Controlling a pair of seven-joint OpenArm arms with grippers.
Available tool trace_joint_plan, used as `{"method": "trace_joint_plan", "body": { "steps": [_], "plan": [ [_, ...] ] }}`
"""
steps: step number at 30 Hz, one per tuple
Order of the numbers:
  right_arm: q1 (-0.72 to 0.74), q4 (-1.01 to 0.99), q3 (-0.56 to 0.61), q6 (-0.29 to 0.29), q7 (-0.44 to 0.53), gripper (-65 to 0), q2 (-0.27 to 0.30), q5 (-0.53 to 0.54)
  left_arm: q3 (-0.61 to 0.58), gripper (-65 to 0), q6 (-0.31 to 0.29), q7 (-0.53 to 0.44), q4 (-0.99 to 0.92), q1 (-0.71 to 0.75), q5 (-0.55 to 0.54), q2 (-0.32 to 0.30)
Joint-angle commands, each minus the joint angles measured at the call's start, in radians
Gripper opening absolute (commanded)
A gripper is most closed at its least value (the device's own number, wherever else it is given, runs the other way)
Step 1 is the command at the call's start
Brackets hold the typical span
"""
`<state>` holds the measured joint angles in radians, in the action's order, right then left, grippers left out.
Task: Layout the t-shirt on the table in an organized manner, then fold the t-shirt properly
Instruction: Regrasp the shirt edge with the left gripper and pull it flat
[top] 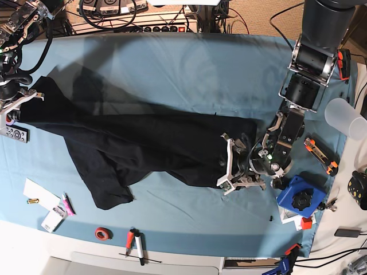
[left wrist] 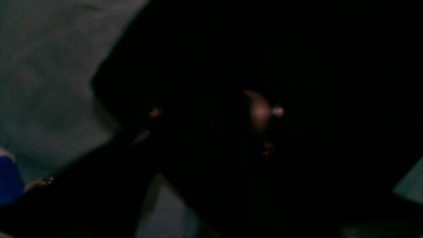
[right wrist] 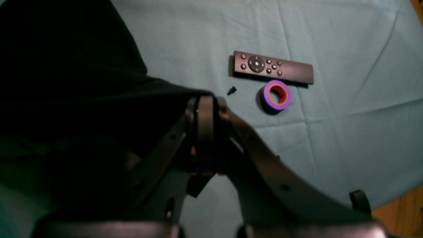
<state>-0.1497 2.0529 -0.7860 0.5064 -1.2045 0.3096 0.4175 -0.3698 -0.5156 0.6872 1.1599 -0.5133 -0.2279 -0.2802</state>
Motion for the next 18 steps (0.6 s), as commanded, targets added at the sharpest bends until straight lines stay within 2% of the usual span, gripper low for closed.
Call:
{"method": "trace_joint_plan", "body": {
  "steps": [1,4,5,13,18],
  "plan": [
    [0.008,0.013,-0.008,-0.002,0.022,-65.0,0.018,0.004,0.008,-48.4,-0.004,-0.010,0.015,-0.032,-0.008,-0.002],
    [0.008,0.013,-0.008,-0.002,0.023,-65.0,0.018,0.004,0.008,-62.9,-0.008,0.016,0.015,-0.032,-0.011,-0.002],
    [0.008,0.013,-0.008,-0.002,0.023,-65.0,0.018,0.004,0.008,-65.0,-0.007,0.034,0.015,-0.032,-0.012,-0.002],
    [0.009,0.013,-0.008,-0.002,0.032,-65.0,0.018,0.004,0.008,-65.0,-0.008,0.118,0.029,-0.032,-0.113,-0.003],
    [0.009,0.013,-0.008,-0.001,0.034,-65.0,0.018,0.004,0.008,-65.0,0.024,0.200,0.151,-0.026,-0.117,-0.008]
  ]
}}
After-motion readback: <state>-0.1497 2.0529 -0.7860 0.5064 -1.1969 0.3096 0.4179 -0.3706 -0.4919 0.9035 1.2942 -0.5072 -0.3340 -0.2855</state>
